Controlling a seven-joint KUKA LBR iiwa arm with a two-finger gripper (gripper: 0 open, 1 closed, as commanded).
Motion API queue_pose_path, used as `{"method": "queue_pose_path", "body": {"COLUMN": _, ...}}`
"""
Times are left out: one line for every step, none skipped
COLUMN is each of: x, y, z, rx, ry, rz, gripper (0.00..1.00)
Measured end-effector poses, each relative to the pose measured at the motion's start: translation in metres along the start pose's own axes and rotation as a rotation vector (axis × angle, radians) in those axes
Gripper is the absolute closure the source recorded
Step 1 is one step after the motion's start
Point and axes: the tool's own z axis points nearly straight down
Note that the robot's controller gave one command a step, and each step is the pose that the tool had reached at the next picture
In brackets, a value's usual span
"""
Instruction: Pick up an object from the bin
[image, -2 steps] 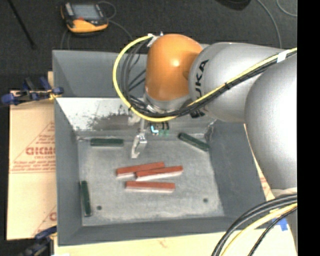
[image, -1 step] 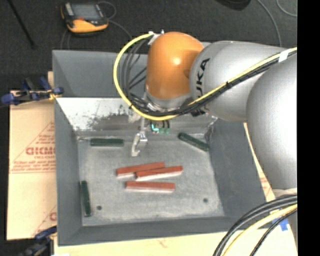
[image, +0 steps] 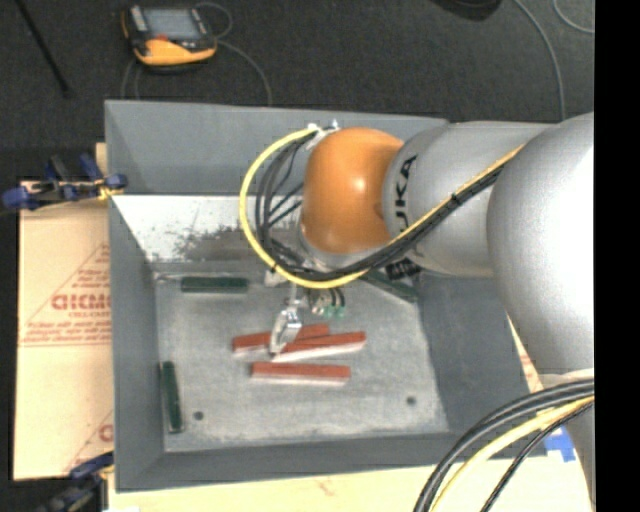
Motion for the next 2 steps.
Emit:
{"method": "queue_pose_path", "body": {"x": 0.004, "y": -0.0044, "z": 0.0307, "rx": 0.001, "ry": 0.005, "rz": -0.025, "gripper": 1.0}}
{"method": "queue_pose_path", "body": {"x": 0.0042, "y": -0.0043, "z": 0.031, "rx": 0.001, "ry": 0.006, "rz": -0.024, "gripper": 0.0}}
